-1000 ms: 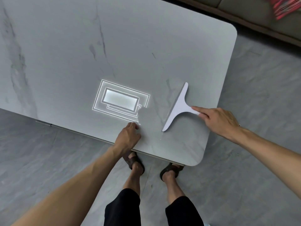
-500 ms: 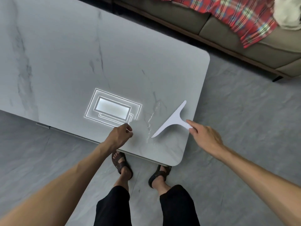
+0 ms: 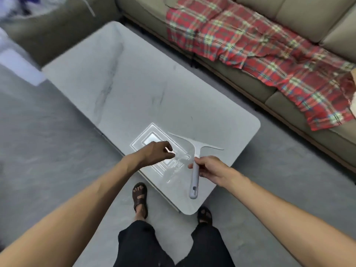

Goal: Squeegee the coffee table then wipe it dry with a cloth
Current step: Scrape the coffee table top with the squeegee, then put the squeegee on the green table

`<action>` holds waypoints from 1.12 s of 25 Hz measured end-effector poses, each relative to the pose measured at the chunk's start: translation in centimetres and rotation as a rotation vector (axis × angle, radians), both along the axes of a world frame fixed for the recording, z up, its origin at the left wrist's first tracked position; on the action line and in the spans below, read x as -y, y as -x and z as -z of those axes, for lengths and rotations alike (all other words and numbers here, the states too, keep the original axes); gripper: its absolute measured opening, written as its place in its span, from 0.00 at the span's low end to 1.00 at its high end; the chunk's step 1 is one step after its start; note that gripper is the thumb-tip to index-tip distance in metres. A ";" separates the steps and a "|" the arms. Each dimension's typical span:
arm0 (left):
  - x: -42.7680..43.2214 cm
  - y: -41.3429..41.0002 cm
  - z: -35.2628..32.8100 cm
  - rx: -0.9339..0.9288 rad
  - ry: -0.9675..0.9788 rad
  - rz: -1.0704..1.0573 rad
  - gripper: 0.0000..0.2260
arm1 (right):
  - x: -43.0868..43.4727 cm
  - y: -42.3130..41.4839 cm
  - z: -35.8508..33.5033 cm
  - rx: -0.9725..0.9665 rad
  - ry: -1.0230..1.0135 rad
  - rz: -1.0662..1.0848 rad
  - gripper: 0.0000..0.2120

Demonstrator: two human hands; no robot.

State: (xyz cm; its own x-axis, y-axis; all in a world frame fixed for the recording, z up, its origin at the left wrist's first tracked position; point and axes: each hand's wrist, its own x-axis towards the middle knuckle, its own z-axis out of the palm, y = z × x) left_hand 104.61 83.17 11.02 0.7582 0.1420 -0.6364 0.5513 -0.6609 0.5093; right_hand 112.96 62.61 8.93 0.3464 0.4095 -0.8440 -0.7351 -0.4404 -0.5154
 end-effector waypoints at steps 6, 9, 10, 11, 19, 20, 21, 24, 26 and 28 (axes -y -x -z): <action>7.8 7.7 -6.9 -0.033 0.169 -0.340 0.15 | -0.1 2.7 -6.9 -0.006 -0.148 -0.262 0.07; 11.2 13.9 -9.1 0.029 0.222 -0.529 0.12 | 0.1 6.9 -9.0 0.030 -0.164 -0.410 0.04; 12.3 15.9 -9.6 0.044 0.249 -0.594 0.11 | 0.2 8.5 -9.3 0.044 -0.167 -0.438 0.05; 13.4 18.0 -10.0 0.054 0.273 -0.653 0.11 | 0.4 10.1 -9.6 0.058 -0.169 -0.470 0.06; 29.6 38.6 -11.5 0.126 0.211 -1.046 0.11 | 9.7 28.8 -12.2 0.114 -0.250 -0.895 0.08; 32.1 40.6 -11.7 0.138 0.194 -1.079 0.11 | 11.5 30.8 -12.4 0.120 -0.256 -0.909 0.08; 35.1 42.8 -11.8 0.148 0.175 -1.105 0.12 | 13.8 33.0 -12.7 0.129 -0.264 -0.931 0.08; 44.3 48.7 -12.5 0.141 0.168 -1.197 0.11 | 21.3 39.2 -13.8 0.163 -0.273 -1.072 0.08; 49.5 52.2 -12.8 0.135 0.193 -1.249 0.10 | 25.8 43.0 -14.3 0.177 -0.288 -1.186 0.09; 53.4 54.9 -12.8 0.137 0.227 -1.317 0.08 | 28.8 45.9 -14.3 0.170 -0.307 -1.242 0.10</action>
State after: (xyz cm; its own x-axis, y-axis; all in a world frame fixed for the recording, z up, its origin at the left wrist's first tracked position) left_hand 49.71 29.81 23.83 0.1991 0.7121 -0.6732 0.6428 0.4237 0.6382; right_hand 67.11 33.79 23.22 -0.3111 0.7009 -0.6418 0.1636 -0.6257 -0.7627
